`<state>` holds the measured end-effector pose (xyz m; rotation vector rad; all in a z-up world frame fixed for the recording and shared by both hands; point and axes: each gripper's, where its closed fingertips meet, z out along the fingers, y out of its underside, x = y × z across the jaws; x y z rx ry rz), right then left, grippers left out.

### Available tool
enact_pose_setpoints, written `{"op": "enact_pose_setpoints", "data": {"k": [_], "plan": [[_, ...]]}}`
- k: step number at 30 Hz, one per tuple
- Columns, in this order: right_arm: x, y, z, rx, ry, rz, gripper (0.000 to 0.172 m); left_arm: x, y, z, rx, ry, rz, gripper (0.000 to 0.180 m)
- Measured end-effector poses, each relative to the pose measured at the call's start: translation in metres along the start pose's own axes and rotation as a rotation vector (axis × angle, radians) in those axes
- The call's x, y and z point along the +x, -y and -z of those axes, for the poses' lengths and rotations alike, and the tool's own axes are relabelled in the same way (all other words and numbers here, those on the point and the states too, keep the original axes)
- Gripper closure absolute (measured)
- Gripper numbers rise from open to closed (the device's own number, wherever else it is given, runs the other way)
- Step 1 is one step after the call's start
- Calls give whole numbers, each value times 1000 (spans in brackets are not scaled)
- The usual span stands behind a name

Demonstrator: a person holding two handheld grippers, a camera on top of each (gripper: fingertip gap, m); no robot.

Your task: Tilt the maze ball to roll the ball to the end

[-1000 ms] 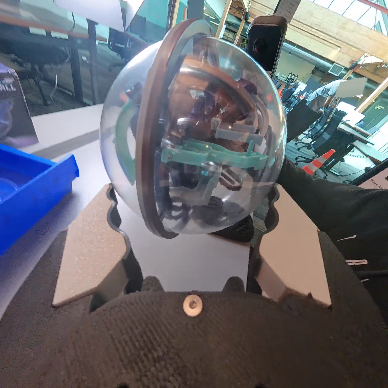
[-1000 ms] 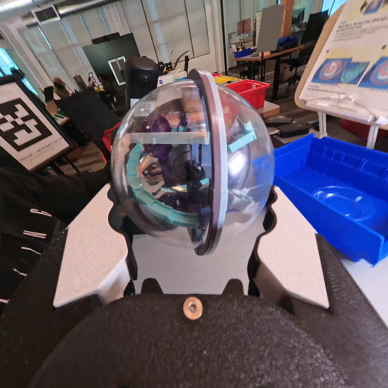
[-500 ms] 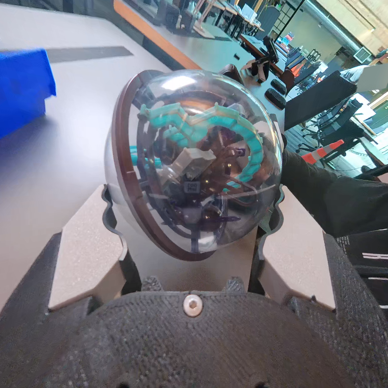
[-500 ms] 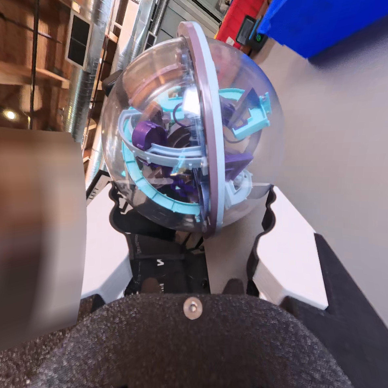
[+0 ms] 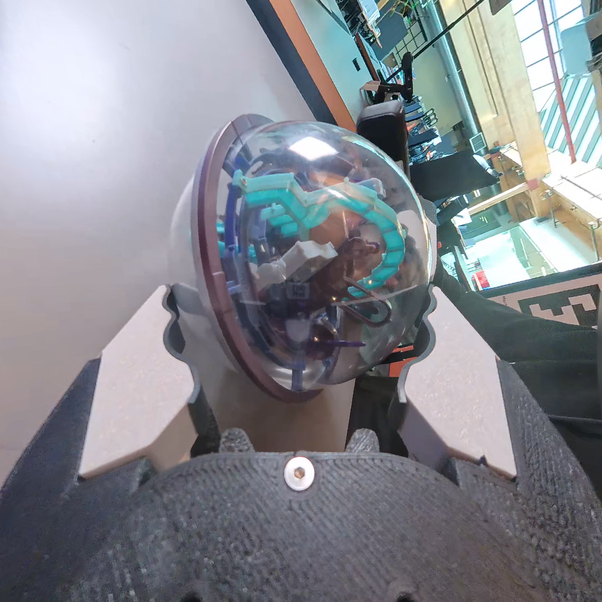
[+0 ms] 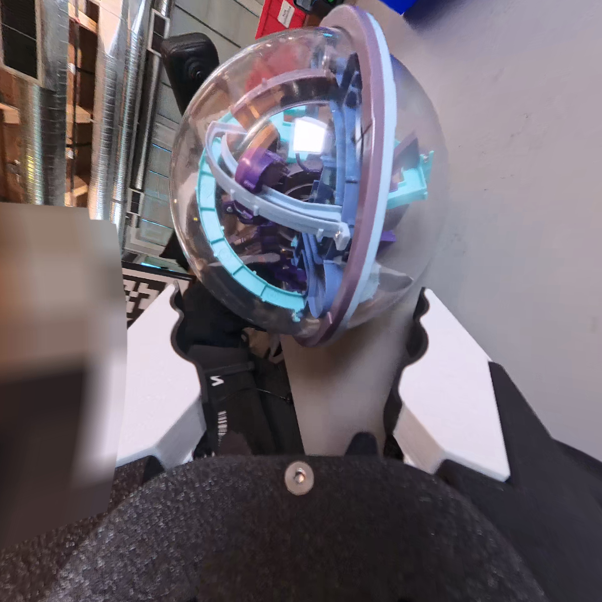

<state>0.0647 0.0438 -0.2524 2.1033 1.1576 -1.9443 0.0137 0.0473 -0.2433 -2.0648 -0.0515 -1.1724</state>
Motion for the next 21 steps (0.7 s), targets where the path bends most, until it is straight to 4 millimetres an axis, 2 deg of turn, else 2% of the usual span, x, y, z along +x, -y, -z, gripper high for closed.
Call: {"op": "enact_pose_setpoints", "data": {"k": [2,5,8,10,12,14,18,21], "plan": [[4,4,8,-3,-77,148,33,-1,2,0,3,-8,16,37],[8,12,16,-73,-312,575,29,-3,7,-3,0,-17,42,37],[-5,28,11,-146,-510,998,27,-4,12,-9,-7,-24,67,37],[-14,36,2,-192,-563,1173,26,-4,15,-14,-11,-28,81,37],[-9,43,-5,-241,-602,1223,28,-2,18,-17,-3,-41,79,37],[-2,49,-9,-252,-585,1188,25,2,21,-17,28,-80,75,31],[5,56,-4,-202,-460,980,25,6,16,-3,86,-171,-54,29],[9,55,-1,-168,-337,835,25,-4,5,-2,85,-180,-184,30]]}}
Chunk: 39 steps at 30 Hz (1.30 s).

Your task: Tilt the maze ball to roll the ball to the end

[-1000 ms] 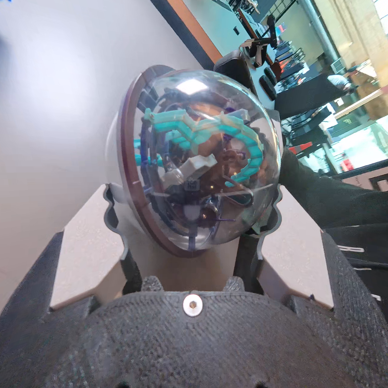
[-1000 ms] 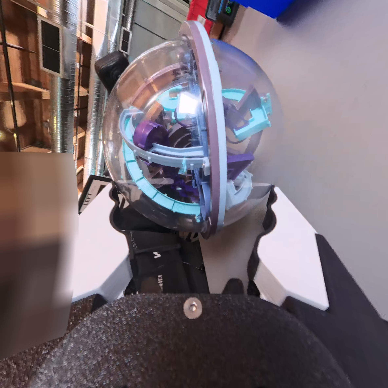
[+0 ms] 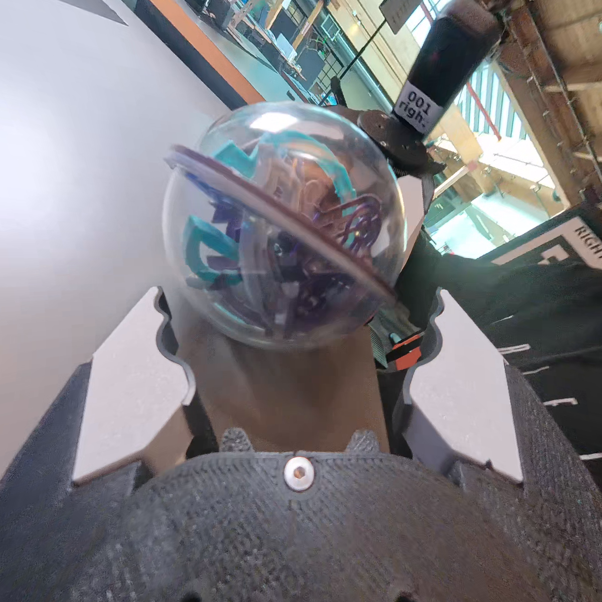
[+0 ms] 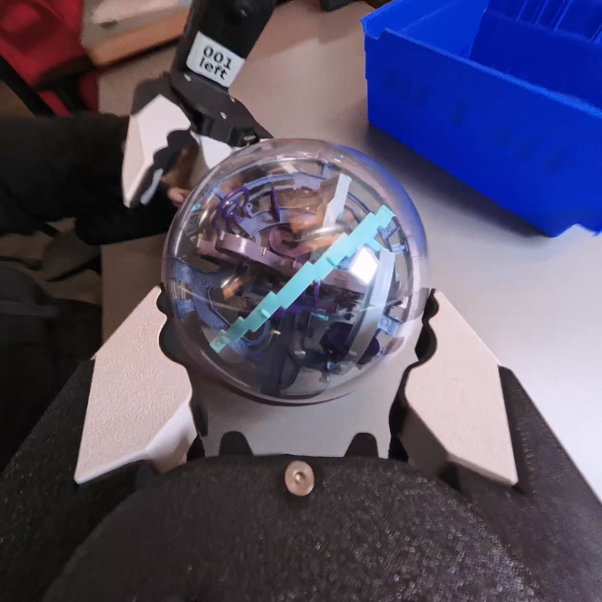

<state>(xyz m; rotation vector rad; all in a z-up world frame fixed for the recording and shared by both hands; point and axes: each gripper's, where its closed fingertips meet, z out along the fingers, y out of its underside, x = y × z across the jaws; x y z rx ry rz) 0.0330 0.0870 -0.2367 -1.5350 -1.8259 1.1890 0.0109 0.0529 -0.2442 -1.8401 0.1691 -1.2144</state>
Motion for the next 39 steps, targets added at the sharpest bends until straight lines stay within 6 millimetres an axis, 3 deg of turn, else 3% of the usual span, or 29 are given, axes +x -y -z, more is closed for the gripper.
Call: {"op": "enact_pose_setpoints", "data": {"k": [2,6,12,20,28,35,39], "plan": [[-3,-2,-1,43,58,-36,25,0,-10,-7,-37,-4,-29,31],[-13,-8,0,121,82,79,25,2,-27,-23,-134,28,-117,23],[-10,-31,-1,68,-52,252,25,6,-10,-24,-141,226,-490,24],[5,-60,11,-108,-227,209,37,13,-2,-19,-113,471,-766,30],[-49,-34,26,81,-165,24,30,25,-18,-22,-107,657,-950,31],[-49,-41,20,106,-189,10,24,40,-27,-29,-141,720,-1190,34],[-49,-48,23,73,-148,78,24,62,-24,-23,-46,555,-1138,50]]}}
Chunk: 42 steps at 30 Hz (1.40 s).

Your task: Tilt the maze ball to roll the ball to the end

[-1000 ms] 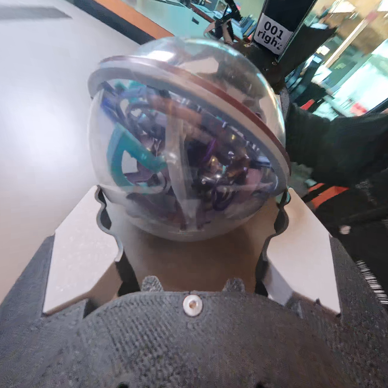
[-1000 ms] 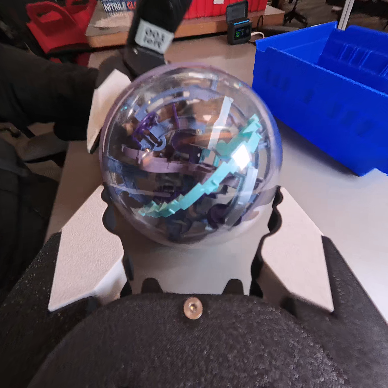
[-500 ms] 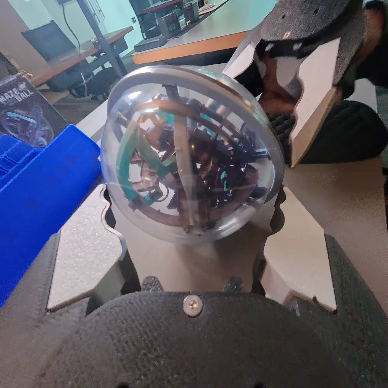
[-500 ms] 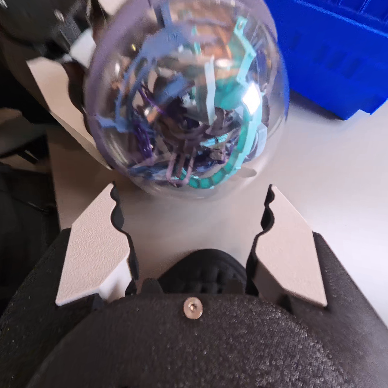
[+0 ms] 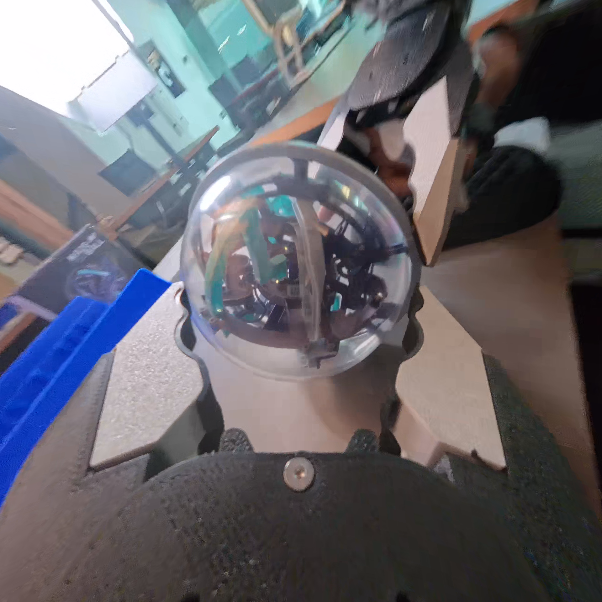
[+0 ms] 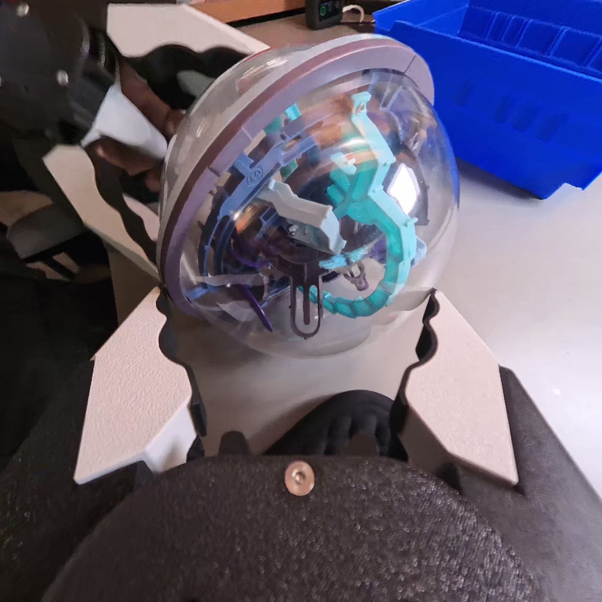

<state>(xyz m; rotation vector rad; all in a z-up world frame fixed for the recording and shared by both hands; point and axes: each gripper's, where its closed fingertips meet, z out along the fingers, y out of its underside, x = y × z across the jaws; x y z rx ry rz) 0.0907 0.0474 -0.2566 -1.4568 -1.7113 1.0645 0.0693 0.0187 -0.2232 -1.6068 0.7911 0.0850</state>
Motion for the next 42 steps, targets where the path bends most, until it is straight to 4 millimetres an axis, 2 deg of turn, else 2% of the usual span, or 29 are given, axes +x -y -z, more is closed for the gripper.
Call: {"op": "enact_pose_setpoints", "data": {"k": [1,4,9,12,16,19,23,27,29,32,35,37,42], "plan": [[1,-1,1,-10,17,18,26,-2,4,5,44,-41,53,55],[5,0,4,-53,67,90,28,-21,8,12,105,-164,221,51],[7,10,1,-156,175,238,30,-54,0,1,44,-390,490,40],[6,20,-6,-213,245,294,31,-51,-2,-5,-22,-585,576,34],[6,34,-13,-238,308,354,37,-38,-16,-7,-110,-671,513,36],[5,45,-15,-185,311,341,41,-30,-28,-6,-127,-617,483,34],[13,55,-6,-48,207,263,47,-31,-36,0,-110,-510,576,34],[15,41,4,22,87,255,42,-35,-41,2,-94,-420,739,34],[18,31,2,20,3,289,37,-36,-42,0,-90,-398,821,34],[21,26,-3,28,-42,304,34,-34,-40,-3,-80,-400,923,35],[24,23,-11,10,-12,292,34,-30,-39,-7,-103,-401,993,36],[18,21,-15,7,66,261,41,-29,-37,-8,-118,-399,1027,36],[17,25,-17,38,146,199,41,-31,-36,-5,-156,-405,1093,37]]}}
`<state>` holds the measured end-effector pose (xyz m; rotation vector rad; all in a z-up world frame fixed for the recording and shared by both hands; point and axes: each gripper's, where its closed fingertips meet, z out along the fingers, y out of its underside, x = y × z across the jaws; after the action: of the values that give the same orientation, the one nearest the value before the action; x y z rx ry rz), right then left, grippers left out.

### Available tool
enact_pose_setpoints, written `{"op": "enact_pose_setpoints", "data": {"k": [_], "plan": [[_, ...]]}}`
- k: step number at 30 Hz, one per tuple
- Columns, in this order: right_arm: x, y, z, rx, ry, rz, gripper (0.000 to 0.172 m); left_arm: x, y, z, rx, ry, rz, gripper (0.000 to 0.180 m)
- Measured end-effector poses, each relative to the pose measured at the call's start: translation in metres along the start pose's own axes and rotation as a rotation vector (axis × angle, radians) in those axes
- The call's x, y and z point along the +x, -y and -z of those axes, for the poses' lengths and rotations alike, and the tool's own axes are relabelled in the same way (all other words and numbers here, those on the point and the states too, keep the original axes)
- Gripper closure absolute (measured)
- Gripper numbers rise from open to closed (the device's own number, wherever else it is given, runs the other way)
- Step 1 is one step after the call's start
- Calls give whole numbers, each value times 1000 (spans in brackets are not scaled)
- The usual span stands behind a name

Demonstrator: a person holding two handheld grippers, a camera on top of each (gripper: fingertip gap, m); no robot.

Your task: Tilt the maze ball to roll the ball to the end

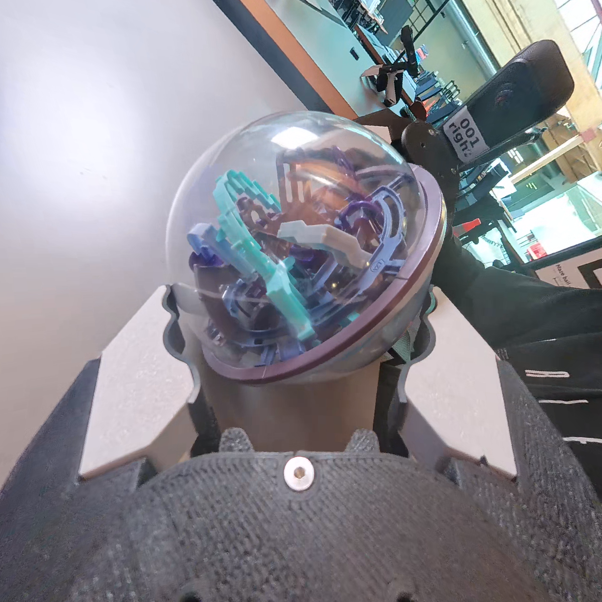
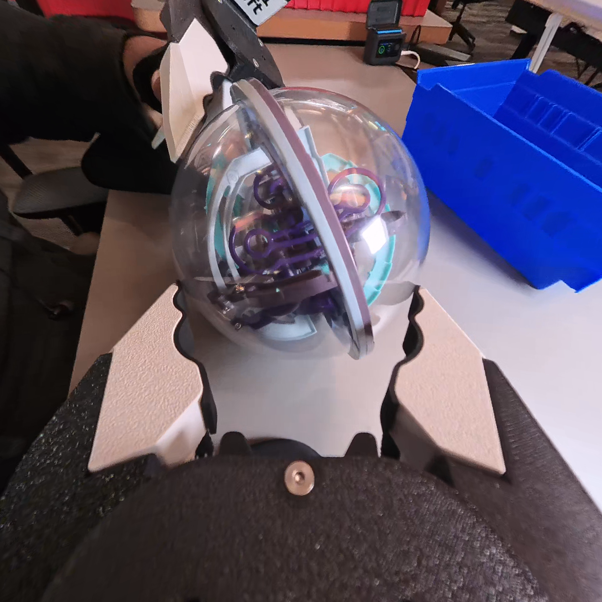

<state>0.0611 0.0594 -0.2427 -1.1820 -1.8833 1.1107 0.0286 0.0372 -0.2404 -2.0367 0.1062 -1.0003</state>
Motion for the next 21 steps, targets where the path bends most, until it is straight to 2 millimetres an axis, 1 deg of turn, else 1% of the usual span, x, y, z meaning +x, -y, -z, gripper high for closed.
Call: {"op": "enact_pose_setpoints", "data": {"k": [3,5,7,9,12,15,21], "plan": [[0,1,0,3,13,-5,42,0,-3,3,-28,-17,-24,38],[1,-1,-1,-17,14,-11,42,-2,-3,6,-24,-17,-83,36],[1,-2,-3,-38,6,3,43,-3,5,13,26,19,-190,34],[0,-1,-5,-48,1,18,43,1,15,18,69,59,-312,34],[-2,6,-8,-49,0,29,44,8,14,16,40,77,-412,36],[-3,14,-12,-50,-20,53,45,0,10,16,20,98,-449,37],[-10,25,-13,4,-38,91,47,-5,2,27,70,-1,-468,37]]}}
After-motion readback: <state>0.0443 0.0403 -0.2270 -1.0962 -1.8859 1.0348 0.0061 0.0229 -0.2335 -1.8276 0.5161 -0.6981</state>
